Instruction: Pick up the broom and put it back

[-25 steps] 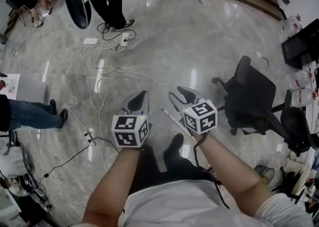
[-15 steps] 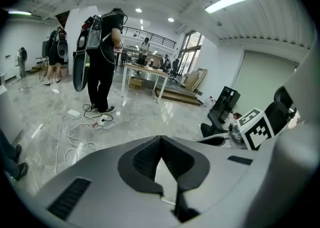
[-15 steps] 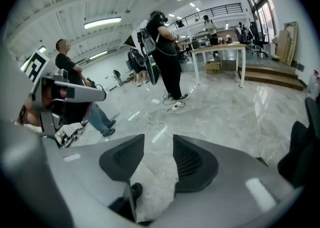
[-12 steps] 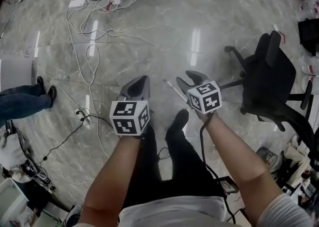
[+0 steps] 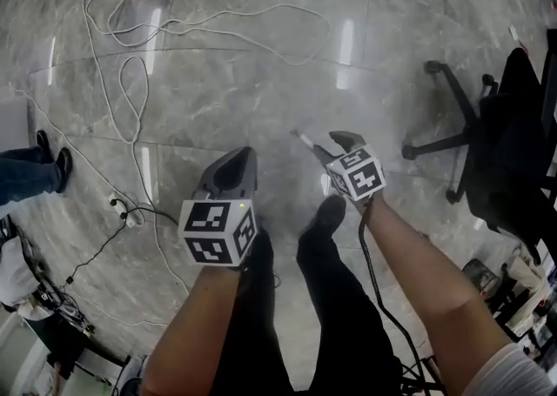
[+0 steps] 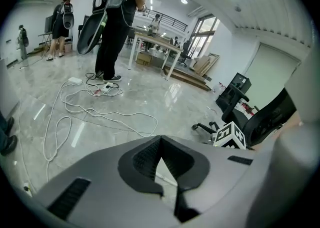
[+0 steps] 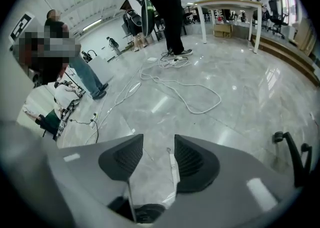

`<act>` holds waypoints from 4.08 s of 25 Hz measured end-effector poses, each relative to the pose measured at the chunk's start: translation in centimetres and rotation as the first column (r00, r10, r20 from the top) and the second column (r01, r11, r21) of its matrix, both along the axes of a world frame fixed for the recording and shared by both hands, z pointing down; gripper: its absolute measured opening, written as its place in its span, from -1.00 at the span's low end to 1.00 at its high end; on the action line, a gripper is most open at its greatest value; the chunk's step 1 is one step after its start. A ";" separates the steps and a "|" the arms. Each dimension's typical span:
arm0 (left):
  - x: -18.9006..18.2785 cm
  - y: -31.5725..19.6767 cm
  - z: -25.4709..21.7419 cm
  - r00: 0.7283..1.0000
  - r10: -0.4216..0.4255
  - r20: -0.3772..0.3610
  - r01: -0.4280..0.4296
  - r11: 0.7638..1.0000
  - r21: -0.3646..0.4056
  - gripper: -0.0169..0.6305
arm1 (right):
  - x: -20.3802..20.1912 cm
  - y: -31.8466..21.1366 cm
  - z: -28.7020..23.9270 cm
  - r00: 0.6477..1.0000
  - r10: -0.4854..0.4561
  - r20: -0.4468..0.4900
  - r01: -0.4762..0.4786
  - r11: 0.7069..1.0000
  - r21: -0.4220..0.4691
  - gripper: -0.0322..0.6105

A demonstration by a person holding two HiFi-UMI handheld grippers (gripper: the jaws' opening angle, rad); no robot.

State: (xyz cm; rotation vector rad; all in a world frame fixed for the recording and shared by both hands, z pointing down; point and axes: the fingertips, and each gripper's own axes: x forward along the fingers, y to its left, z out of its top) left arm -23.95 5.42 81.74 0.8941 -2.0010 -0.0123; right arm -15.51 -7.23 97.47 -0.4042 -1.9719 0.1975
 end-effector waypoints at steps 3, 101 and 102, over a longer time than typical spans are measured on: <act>-0.4 0.5 4.7 1.000 -0.011 -0.016 0.011 1.000 -0.002 -0.93 | 0.0 1.2 6.6 0.998 -0.043 -0.035 0.043 0.999 0.012 -0.37; 28.6 -31.4 -57.1 0.690 0.613 0.384 -0.685 0.724 0.076 -0.93 | 40.8 -42.2 -52.9 0.442 0.769 0.462 -0.893 0.428 0.141 -0.56; 28.6 -31.4 -57.1 0.691 0.612 0.385 -0.686 0.723 0.083 -0.93 | 40.9 -41.9 -53.3 0.441 0.768 0.465 -0.893 0.425 0.145 -0.57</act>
